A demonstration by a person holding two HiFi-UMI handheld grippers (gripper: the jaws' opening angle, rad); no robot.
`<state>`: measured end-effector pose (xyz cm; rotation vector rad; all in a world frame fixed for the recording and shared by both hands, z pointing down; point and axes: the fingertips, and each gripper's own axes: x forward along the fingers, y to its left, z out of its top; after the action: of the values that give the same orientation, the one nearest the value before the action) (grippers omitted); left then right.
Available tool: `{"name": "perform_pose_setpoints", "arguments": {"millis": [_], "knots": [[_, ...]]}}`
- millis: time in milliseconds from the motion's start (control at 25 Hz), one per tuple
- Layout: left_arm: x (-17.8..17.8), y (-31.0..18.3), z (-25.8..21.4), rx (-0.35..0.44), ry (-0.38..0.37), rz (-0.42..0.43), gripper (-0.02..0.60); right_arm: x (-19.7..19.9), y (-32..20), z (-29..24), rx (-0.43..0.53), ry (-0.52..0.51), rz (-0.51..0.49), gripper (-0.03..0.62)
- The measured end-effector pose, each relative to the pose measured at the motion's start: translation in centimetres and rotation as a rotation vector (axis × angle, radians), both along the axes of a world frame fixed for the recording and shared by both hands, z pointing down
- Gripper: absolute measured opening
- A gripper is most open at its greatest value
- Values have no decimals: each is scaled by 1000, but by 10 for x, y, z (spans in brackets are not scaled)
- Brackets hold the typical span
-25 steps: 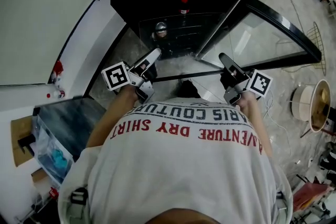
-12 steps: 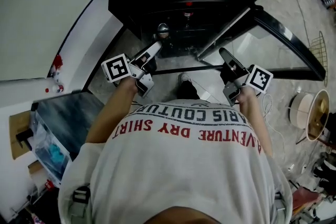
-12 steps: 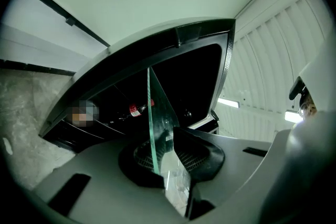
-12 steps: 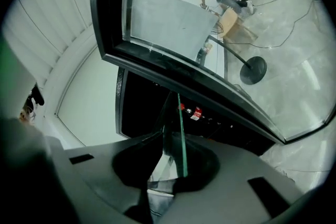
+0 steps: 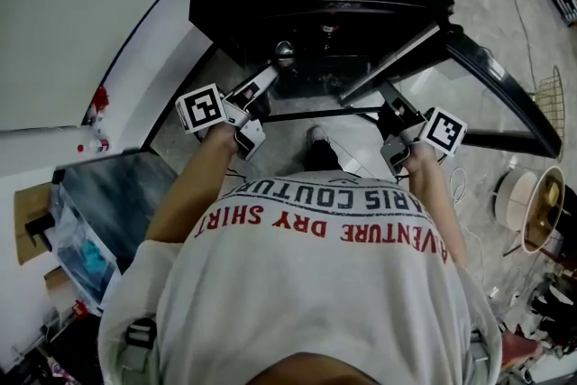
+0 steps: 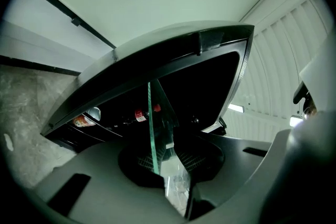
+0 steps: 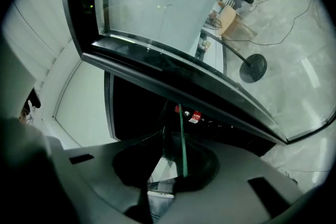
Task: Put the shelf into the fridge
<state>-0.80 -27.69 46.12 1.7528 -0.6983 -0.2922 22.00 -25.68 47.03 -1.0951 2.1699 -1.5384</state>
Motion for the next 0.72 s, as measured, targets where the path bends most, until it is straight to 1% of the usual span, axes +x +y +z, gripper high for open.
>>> {"name": "perform_pose_setpoints", "arguments": {"millis": [200, 360, 600, 720], "knots": [[-1, -8, 4, -16, -3, -13, 57, 2, -7, 7, -43, -20, 26, 48], [-2, -15, 5, -7, -15, -19, 57, 2, -12, 13, -72, -54, 42, 48], [-4, -20, 6, 13, -32, -24, 60, 3, -19, 16, -119, -137, 99, 46], [-4, -25, 6, 14, -9, -42, 60, 3, -24, 17, -145, -184, 147, 43]]}}
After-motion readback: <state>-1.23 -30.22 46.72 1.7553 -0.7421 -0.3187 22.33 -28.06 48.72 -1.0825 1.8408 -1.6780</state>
